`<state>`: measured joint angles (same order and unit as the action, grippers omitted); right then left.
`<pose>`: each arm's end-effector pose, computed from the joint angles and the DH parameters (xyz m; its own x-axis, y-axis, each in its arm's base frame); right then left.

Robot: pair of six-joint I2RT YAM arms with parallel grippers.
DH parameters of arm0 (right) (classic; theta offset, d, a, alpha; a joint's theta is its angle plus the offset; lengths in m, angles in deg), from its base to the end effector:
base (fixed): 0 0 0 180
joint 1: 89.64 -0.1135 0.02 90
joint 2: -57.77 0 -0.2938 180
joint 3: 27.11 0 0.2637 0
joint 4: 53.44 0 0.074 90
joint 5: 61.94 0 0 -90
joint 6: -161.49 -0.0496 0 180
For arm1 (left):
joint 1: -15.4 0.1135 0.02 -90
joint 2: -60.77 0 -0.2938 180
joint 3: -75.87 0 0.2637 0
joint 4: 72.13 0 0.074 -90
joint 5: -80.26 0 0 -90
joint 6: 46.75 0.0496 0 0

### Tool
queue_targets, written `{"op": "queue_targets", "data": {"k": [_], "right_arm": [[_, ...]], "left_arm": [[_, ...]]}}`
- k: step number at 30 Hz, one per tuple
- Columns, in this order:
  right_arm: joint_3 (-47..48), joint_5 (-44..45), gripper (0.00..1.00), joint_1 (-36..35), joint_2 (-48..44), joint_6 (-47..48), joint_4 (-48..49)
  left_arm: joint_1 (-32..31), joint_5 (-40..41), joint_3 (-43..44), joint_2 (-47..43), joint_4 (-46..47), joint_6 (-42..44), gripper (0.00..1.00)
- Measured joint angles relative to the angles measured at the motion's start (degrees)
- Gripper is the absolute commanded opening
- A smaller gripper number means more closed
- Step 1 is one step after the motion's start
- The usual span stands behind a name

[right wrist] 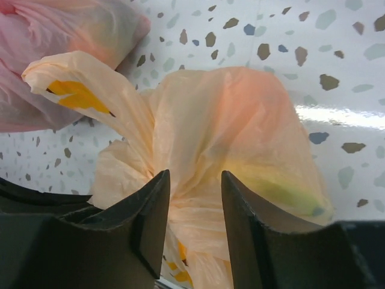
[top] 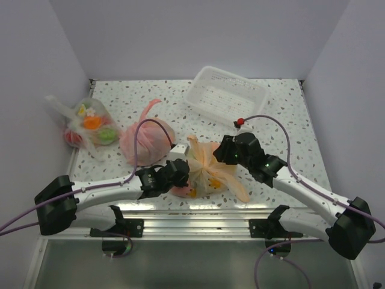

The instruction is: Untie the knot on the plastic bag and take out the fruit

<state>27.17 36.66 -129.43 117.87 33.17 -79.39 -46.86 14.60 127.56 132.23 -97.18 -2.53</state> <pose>0.1895 0.1482 0.2767 -0.6492 0.2572 -0.7158 -0.1690 0.8688 0.4654 0.1388 -0.2200 0.2188 -0.7092 -0.0543 -0.7029 0.2324 0.9233 -0.3057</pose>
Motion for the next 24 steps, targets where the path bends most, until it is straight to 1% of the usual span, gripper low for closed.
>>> {"op": "queue_targets", "data": {"k": [3, 9, 11, 13, 14, 15, 16, 21, 24], "right_arm": [[0.70, -0.63, 0.49, -2.03, 3.45, -1.18, 1.81], [0.72, 0.17, 0.50, -6.75, 9.97, -4.11, 4.55], [0.74, 0.96, 0.39, -7.87, 12.00, -4.79, 5.35], [0.74, 1.92, 0.23, -8.31, 13.18, -5.35, 5.68], [0.74, 2.64, 0.07, -8.39, 13.40, -5.64, 5.73], [0.74, 3.48, 0.01, -8.41, 13.35, -5.73, 5.62], [0.74, 4.44, 0.00, -8.44, 13.18, -5.81, 5.55], [0.74, 8.37, 0.00, -8.02, 10.21, -4.70, 2.82], [0.74, 9.14, 0.00, -5.29, 6.62, -3.10, 0.28]], "left_arm": [[0.00, -0.37, 0.00, 0.33, 0.15, 0.44, 0.00], [0.00, -0.55, 0.00, 0.59, 0.26, 0.50, 0.00], [0.00, -0.59, 0.00, 0.59, 0.26, 0.50, 0.00], [0.00, -0.61, 0.00, 0.59, 0.22, 0.48, 0.00], [0.00, -0.61, 0.00, 0.59, 0.24, 0.48, 0.00], [0.00, -0.59, 0.00, 0.59, 0.24, 0.44, 0.00], [0.00, -0.52, -0.02, 0.59, 0.26, 0.37, 0.00], [0.04, 0.20, -1.49, -1.46, 0.87, -0.15, 0.00], [1.18, 0.20, -2.56, -3.85, 1.18, -0.22, 0.00]]}}
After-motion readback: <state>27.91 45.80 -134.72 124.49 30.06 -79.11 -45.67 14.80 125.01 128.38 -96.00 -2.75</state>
